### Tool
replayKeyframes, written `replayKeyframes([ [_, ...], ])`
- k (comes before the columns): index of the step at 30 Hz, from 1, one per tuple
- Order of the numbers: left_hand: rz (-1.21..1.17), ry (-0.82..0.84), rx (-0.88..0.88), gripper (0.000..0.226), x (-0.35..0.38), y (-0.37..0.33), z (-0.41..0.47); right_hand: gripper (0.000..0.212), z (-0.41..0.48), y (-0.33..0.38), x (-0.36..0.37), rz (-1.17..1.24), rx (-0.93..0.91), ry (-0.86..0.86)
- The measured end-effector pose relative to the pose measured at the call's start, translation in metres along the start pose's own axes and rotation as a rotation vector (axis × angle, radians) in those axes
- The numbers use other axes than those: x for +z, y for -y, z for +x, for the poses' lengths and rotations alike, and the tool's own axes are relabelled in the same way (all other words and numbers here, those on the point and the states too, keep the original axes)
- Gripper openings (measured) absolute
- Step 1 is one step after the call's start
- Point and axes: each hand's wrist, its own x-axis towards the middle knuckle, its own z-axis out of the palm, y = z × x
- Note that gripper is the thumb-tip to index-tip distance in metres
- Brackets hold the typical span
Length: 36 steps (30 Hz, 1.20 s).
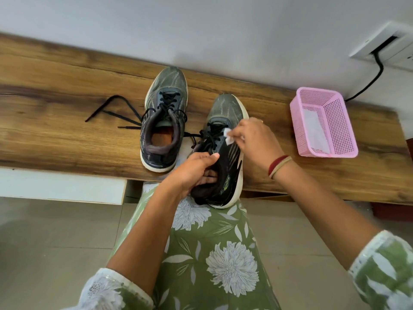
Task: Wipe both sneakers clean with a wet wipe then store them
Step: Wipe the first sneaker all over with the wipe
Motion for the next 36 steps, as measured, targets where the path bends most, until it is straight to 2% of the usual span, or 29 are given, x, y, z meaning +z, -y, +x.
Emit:
replayKeyframes([
  [3, -0.018, -0.006, 0.001, 0.023, -0.003, 0.0, 0.0, 0.022, -0.007, 0.01, 0.001, 0.064, -0.103, 0.081],
  [7, 0.021, 0.008, 0.0, 0.021, -0.002, 0.002, 0.002, 0.024, 0.006, -0.003, 0.001, -0.015, 0.068, -0.02],
  [11, 0.013, -0.005, -0.002, 0.019, -0.005, 0.004, 0.005, 0.021, -0.001, 0.008, 0.001, 0.1, -0.062, 0.074],
  [15, 0.048, 0.005, -0.015, 0.02, -0.002, 0.006, 0.008, 0.021, 0.009, -0.007, 0.002, 0.05, 0.136, -0.063],
  [20, 0.05, -0.015, -0.01, 0.019, -0.002, 0.007, 0.009, 0.02, 0.0, 0.008, 0.009, 0.087, 0.062, 0.003],
  [23, 0.077, -0.004, -0.017, 0.02, -0.001, 0.007, 0.009, 0.021, 0.01, -0.003, 0.007, 0.051, 0.159, -0.088],
  [25, 0.073, 0.001, -0.016, 0.02, -0.002, 0.008, 0.008, 0.017, 0.014, -0.017, -0.001, 0.29, 0.285, -0.246],
  [28, -0.029, -0.019, -0.006, 0.02, -0.012, 0.008, 0.003, 0.014, 0.002, -0.037, -0.02, 1.123, 0.518, -0.617],
  [29, -0.066, -0.017, -0.008, 0.021, -0.016, 0.007, 0.002, 0.014, -0.005, -0.042, -0.024, 1.375, 0.579, -0.699],
  [30, -0.089, -0.011, -0.015, 0.021, -0.019, 0.006, 0.001, 0.014, -0.013, -0.045, -0.025, 1.529, 0.633, -0.751],
  [33, -0.109, 0.017, -0.054, 0.027, -0.022, 0.005, 0.001, 0.015, -0.032, -0.039, -0.022, 1.569, 0.683, -0.753],
  [36, -0.08, 0.008, -0.108, 0.035, -0.018, 0.002, 0.002, 0.02, -0.041, -0.018, -0.009, 1.335, 0.557, -0.634],
])
